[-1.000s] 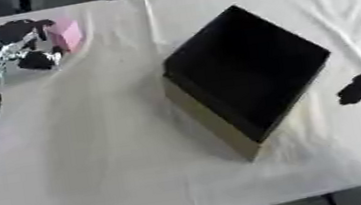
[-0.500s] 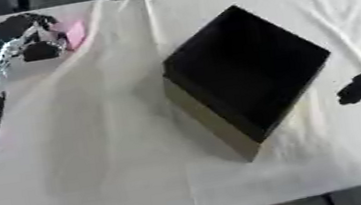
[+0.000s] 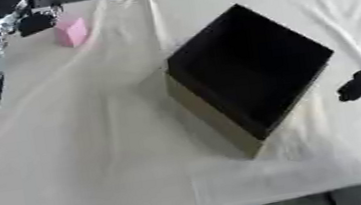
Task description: Pick up objects on the table and place them in the box.
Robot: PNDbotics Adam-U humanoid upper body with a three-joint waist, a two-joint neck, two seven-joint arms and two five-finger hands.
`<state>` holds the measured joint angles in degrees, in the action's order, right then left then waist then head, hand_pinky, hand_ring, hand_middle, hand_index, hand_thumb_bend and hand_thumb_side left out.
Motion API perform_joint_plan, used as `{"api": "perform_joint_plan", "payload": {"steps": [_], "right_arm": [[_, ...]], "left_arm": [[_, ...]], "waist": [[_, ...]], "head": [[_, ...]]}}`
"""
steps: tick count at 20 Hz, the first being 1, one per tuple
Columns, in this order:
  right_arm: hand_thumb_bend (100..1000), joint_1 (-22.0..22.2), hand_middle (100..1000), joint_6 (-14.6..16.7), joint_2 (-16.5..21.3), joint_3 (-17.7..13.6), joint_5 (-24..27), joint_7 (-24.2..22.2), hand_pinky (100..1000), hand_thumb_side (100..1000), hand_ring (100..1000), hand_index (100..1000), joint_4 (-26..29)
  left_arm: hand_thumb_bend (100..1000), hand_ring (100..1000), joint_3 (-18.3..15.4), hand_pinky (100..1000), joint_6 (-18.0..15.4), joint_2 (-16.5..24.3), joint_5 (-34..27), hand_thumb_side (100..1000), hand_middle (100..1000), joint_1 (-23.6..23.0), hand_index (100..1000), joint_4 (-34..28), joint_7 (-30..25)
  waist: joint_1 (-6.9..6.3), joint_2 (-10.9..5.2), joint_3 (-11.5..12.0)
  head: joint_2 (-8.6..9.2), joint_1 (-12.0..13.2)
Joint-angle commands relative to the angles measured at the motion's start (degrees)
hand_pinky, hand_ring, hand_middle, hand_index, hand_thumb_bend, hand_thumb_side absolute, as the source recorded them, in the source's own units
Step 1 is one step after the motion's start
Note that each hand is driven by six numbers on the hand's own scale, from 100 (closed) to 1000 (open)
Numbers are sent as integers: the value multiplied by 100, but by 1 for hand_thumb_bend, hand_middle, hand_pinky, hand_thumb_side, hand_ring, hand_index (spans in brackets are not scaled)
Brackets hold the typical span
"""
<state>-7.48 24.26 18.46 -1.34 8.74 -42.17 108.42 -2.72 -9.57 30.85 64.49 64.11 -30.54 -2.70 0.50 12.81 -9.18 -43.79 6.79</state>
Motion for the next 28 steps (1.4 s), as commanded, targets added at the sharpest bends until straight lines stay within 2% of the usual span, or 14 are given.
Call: {"api": "perform_joint_plan", "payload": {"steps": [1, 10, 15, 17, 18, 19, 21, 24, 28], "right_arm": [[100, -35, 596, 697, 95, 7, 50, -702, 734, 376, 664, 834, 59], [100, -66, 593, 735, 79, -5, 23, -731, 733, 375, 663, 833, 78], [100, -84, 592, 742, 59, -19, -2, -736, 733, 375, 662, 833, 81], [100, -86, 592, 742, 53, -21, -8, -739, 733, 375, 662, 833, 83], [100, -86, 592, 742, 52, -24, -11, -738, 733, 375, 662, 833, 83], [100, -85, 592, 742, 52, -27, -13, -736, 733, 375, 662, 833, 82], [100, -85, 592, 741, 50, -29, -13, -733, 733, 375, 662, 832, 81], [100, -81, 592, 741, 46, -28, -9, -736, 733, 375, 662, 832, 81], [100, -77, 592, 743, 47, -30, 0, -731, 734, 375, 662, 832, 75]], "left_arm": [[131, 658, -33, 691, 121, 197, -17, 967, 800, 153, 970, -57, 34], [100, 660, -38, 690, 208, 174, 78, 999, 800, 137, 970, -4, 57], [100, 658, -23, 687, 275, 140, 198, 974, 790, 112, 955, 23, 82], [100, 653, -15, 685, 283, 123, 260, 929, 776, 94, 944, 45, 62], [100, 642, -12, 682, 280, 115, 289, 834, 754, 85, 932, 56, 43], [100, 636, -10, 680, 273, 108, 317, 807, 745, 76, 927, 68, 14], [100, 616, -13, 671, 249, 96, 347, 680, 705, 62, 908, 79, -50], [100, 592, -21, 662, 192, 83, 330, 537, 655, 48, 871, 82, -163], [100, 569, -23, 652, 104, 79, 255, 453, 618, 38, 842, 63, -295]], "waist": [[8, -58, -29], [24, 181, -184], [19, 281, -199], [23, 297, -182], [24, 300, -174], [25, 301, -166], [27, 296, -153], [29, 280, -151], [31, 252, -178]], "head": [[-3, 17], [54, 20], [46, 19], [38, 22], [37, 24], [36, 24], [32, 21], [31, 12], [33, 5]]}}
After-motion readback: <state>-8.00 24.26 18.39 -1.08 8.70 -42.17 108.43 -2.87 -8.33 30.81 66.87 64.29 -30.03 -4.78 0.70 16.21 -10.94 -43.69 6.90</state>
